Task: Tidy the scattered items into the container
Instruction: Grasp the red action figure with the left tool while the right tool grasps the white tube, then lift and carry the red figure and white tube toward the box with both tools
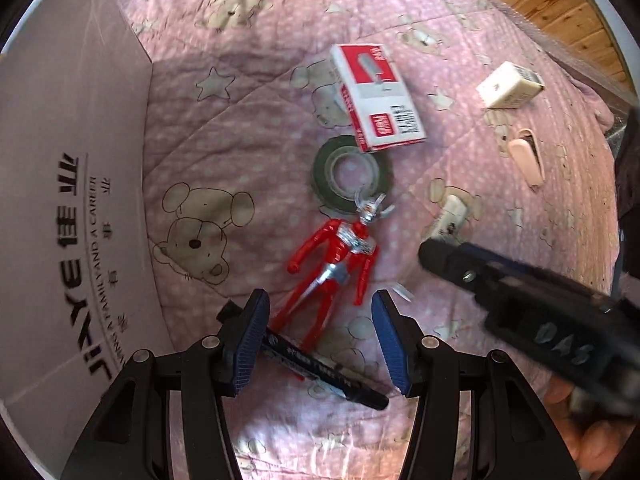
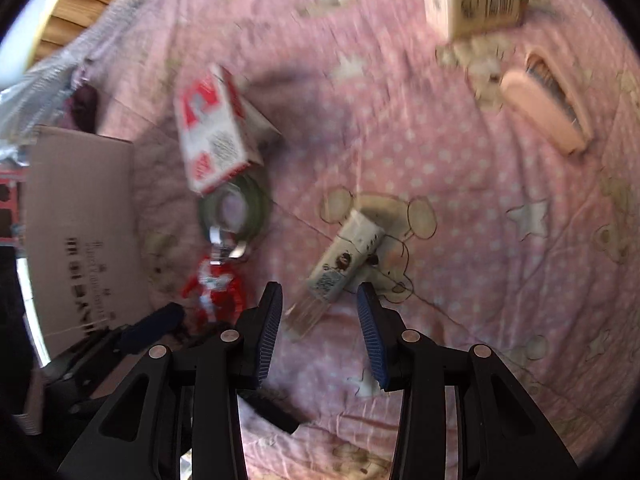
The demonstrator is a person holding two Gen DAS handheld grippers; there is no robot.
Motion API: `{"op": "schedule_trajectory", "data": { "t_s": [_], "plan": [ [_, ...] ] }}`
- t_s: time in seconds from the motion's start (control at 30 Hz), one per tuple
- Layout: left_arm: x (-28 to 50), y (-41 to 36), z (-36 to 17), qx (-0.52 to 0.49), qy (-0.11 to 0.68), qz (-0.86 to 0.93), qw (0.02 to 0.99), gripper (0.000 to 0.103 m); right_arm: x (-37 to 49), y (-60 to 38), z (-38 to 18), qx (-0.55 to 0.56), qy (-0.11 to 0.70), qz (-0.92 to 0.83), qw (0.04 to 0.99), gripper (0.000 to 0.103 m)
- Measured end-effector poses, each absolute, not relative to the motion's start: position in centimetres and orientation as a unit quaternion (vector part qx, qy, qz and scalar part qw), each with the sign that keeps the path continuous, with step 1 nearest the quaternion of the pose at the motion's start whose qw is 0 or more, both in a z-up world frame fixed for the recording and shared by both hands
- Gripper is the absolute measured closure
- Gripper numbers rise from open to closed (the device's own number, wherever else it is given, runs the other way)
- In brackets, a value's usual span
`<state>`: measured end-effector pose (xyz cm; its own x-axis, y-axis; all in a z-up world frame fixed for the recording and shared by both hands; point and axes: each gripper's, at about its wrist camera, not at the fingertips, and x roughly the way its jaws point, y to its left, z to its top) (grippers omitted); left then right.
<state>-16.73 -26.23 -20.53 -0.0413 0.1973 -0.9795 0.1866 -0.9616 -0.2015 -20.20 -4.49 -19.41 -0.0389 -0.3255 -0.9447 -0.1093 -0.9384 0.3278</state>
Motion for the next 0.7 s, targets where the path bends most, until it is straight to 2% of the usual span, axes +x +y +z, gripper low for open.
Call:
{"op": "schedule_trajectory", "data": {
  "t_s": [0.1,0.17,0.23,0.27,0.33,0.37,0.57,0.7],
  "plan": [
    [-17.1,-26.6,-21.3,-0.695,-0.143,0.705,0.003,0.048,-20.2,-4.9,-19.2,0.682,-0.142,-0.714,0.074,0.062],
    [-17.3,-26.7,-21.9,-0.697,-0.143,0.703,0.004,0.049,-20.1,-4.8,-19.2,0.678,-0.13,-0.72,0.068,0.079],
    [-17.6,-26.1,-22.1,-0.696,-0.125,0.708,0.01,0.049,-20.0,-3.8,-19.3,0.678,-0.138,-0.719,0.065,0.091],
    [-17.6,-25.8,-22.0,-0.692,-0.114,0.712,0.013,0.054,-20.0,-3.1,-19.4,0.679,-0.152,-0.715,0.068,0.091],
    [-17.8,-25.4,-21.8,-0.688,-0.113,0.716,0.026,0.072,-19.9,-2.5,-19.3,0.679,-0.166,-0.712,0.071,0.091],
    [-17.8,-25.2,-21.7,-0.687,-0.114,0.717,0.03,0.076,-19.8,-2.3,-19.2,0.678,-0.169,-0.712,0.073,0.091],
    [-17.7,-25.3,-20.7,-0.677,-0.133,0.723,0.04,0.084,-19.4,-1.7,-18.4,0.672,-0.185,-0.714,0.072,0.091],
    [-17.4,-25.8,-19.5,-0.666,-0.144,0.731,0.04,0.085,-19.3,-1.7,-18.0,0.668,-0.196,-0.715,0.068,0.091]
  ]
}}
